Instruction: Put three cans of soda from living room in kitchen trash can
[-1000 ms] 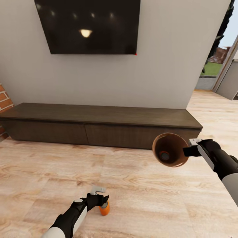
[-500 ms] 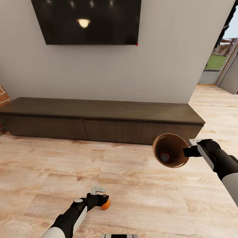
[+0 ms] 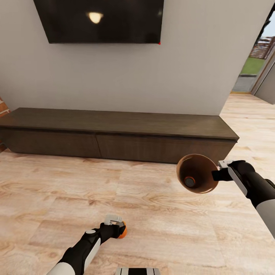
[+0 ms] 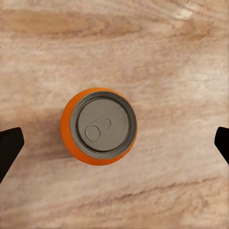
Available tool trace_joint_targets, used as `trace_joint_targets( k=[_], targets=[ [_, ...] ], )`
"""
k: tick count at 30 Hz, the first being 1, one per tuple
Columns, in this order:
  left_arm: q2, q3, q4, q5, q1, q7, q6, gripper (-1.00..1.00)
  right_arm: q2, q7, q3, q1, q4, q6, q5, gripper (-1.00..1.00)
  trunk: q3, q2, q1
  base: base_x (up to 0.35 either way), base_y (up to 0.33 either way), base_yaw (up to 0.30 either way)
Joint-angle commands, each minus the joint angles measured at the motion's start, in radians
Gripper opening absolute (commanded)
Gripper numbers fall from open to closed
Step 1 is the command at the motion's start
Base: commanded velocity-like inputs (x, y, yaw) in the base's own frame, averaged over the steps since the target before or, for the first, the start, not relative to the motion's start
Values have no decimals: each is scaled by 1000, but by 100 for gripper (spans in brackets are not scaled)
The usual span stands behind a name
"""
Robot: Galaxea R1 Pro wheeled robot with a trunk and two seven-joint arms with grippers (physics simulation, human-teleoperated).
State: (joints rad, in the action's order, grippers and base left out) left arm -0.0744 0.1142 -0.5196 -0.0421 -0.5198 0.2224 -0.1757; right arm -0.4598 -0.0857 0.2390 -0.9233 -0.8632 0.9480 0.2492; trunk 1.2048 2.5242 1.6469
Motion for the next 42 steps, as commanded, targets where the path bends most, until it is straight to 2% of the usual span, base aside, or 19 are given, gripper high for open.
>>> trace_joint_targets(
  k=[1,16,29,42],
  targets=[
    [0,0,0,0,0,0,0,100,0,-3,0,-1,0,0,6,-100,0,0,0,0,0,0],
    [1,1,-2,0,1,0,-2,100,1,-3,4,-3,0,0,5,-100,0,0,0,134,0,0],
    [1,0,-7,-1,1,-1,-2,100,2,-3,6,-3,0,0,4,-100,0,0,0,18,0,0],
    [-2,1,0,1,1,-2,-1,100,-1,-3,5,-5,-2,1,4,-100,50,3,6,0,0,0]
  ],
)
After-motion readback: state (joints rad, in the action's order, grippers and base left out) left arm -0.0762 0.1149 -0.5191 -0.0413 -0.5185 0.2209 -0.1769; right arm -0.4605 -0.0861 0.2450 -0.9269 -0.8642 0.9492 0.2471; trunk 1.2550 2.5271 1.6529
